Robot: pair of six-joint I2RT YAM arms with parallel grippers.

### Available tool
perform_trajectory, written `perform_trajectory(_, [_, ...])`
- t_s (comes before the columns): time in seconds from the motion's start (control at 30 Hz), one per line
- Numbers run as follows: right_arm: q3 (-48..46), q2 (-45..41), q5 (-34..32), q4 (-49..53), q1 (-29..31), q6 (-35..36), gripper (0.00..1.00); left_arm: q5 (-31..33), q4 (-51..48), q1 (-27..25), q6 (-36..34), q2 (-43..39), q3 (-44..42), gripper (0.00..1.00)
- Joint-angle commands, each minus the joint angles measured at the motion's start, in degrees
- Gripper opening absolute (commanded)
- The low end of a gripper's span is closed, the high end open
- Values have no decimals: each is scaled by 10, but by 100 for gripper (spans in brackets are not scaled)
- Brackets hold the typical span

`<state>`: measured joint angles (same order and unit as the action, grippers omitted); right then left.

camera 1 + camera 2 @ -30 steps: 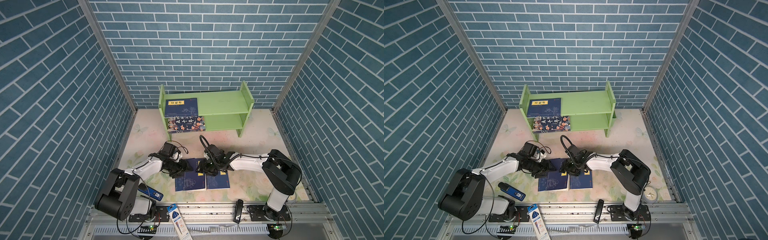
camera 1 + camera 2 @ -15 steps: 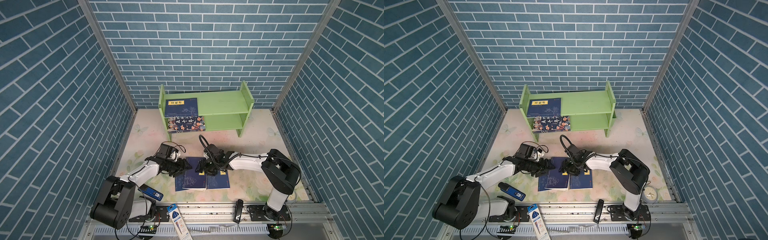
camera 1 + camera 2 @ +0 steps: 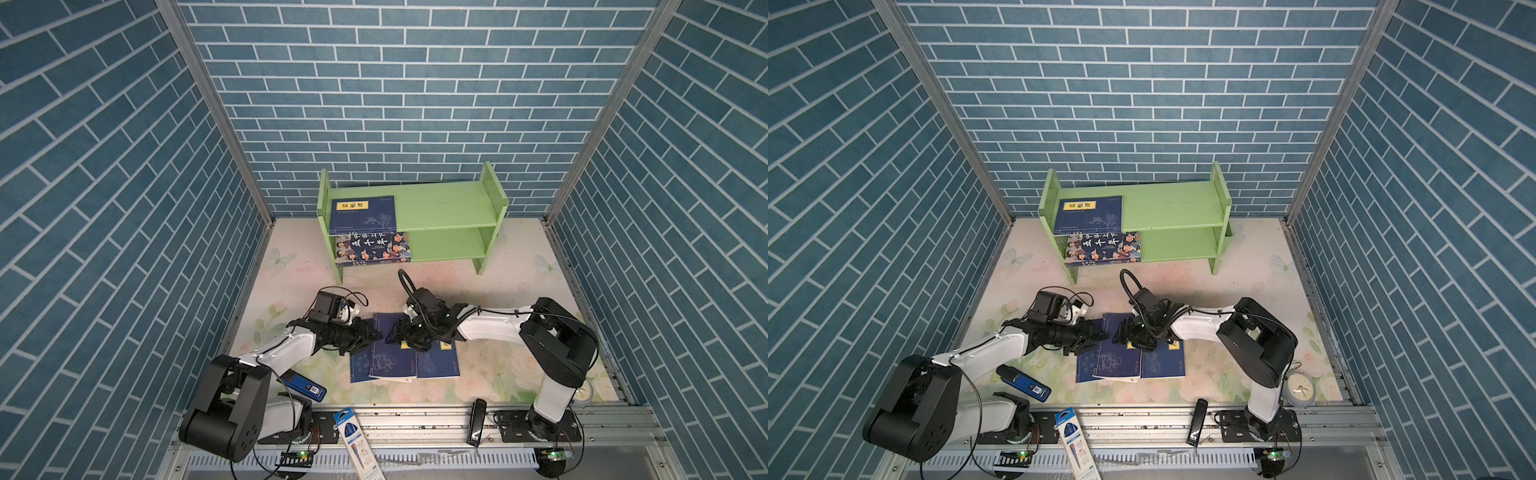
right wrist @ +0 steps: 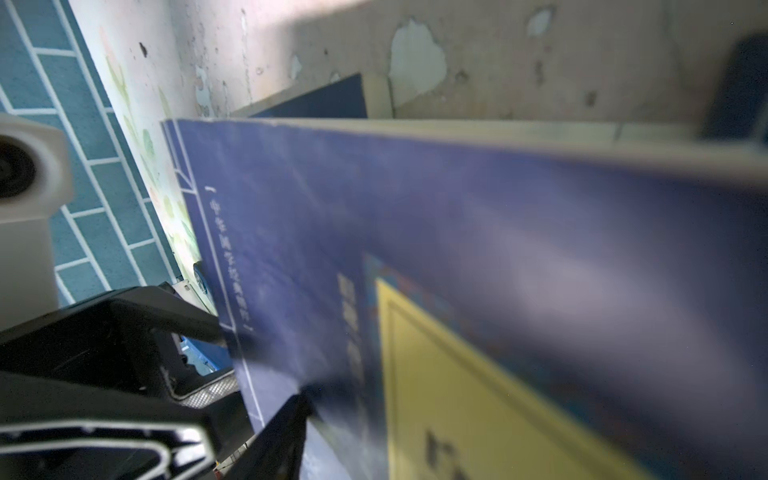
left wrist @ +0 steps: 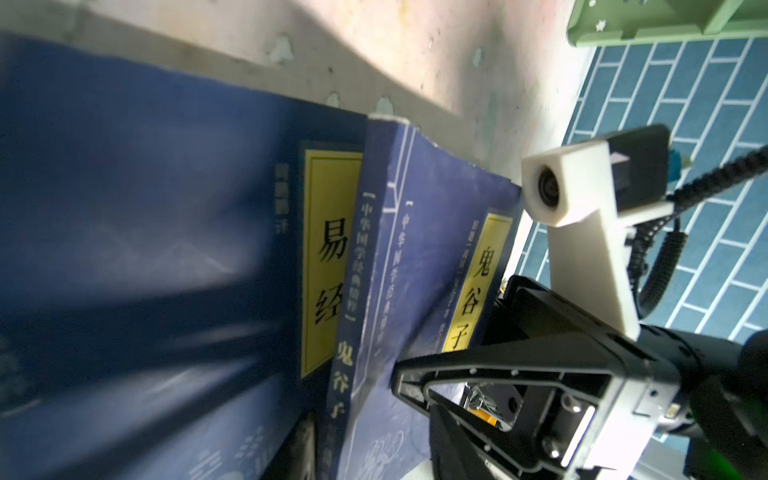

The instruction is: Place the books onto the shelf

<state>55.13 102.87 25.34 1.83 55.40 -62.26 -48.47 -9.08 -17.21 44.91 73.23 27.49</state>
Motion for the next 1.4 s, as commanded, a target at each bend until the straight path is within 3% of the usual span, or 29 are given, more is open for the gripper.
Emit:
perform_trajectory(0.0, [-6,0,-8,13,4,-7,71,-36,25,-1,14,-13,6,35])
perform_trajectory(0.07, [-6,-3,-10,16,4,-7,73,-39,34,-1,24,-18,3,33])
perform_trajectory(0.3, [14,-17,-26,57,1,7,83,-36,23,1,30,-37,-4,5])
perform_trajectory(0.4, [30,-22,-35,93,0,19,86,-27,7,2,19,-40,-3,0])
perform_trajectory(0.87, [84,-158,-160,278,-15,58,97,-53,-97,9,-11,-61,76,0])
perform_trajectory(1.07, [58,-251,-174,272,-19,33,97,-64,-138,9,-17,-62,108,0])
perform_trajectory(1.37, [7,-432,-200,226,-19,24,98,-112,-122,6,-18,-87,187,0])
